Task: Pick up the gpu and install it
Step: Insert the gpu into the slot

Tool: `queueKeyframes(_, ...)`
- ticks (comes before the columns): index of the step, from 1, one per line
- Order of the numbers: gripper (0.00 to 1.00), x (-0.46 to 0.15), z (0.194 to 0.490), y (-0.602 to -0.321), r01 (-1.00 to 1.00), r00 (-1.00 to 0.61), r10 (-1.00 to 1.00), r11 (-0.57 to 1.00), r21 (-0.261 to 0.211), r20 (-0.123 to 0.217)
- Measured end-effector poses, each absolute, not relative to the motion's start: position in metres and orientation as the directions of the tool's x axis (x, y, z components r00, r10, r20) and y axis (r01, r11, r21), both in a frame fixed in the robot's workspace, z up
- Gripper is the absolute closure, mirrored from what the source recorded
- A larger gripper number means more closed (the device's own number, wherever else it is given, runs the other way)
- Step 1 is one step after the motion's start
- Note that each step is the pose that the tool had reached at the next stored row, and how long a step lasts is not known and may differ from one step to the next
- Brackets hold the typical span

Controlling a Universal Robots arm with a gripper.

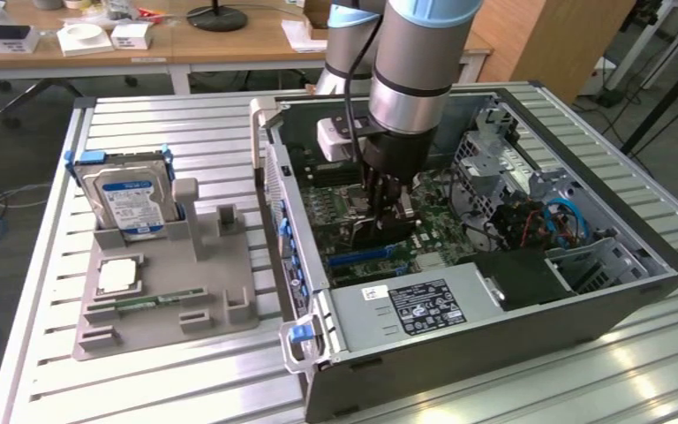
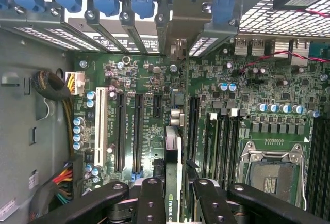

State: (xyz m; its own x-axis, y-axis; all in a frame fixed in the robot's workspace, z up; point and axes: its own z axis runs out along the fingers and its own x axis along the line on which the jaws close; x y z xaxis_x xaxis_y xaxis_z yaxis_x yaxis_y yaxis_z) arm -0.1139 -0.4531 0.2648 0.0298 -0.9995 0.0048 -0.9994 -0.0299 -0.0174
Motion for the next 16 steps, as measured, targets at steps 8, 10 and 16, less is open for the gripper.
queueKeyframes(8, 0.74, -0.1142, 0.2634, -0.4531, -0.999, 0.03, -1.0, -0.03, -0.017, 0.005)
queueKeyframes(10, 0.74, -0.1142, 0.263, -0.4531, -0.999, 0.03, -1.0, -0.03, -0.017, 0.005)
queueKeyframes(16, 0.74, -0.1142, 0.2617, -0.4531, -0.999, 0.03, -1.0, -0.03, -0.017, 0.005)
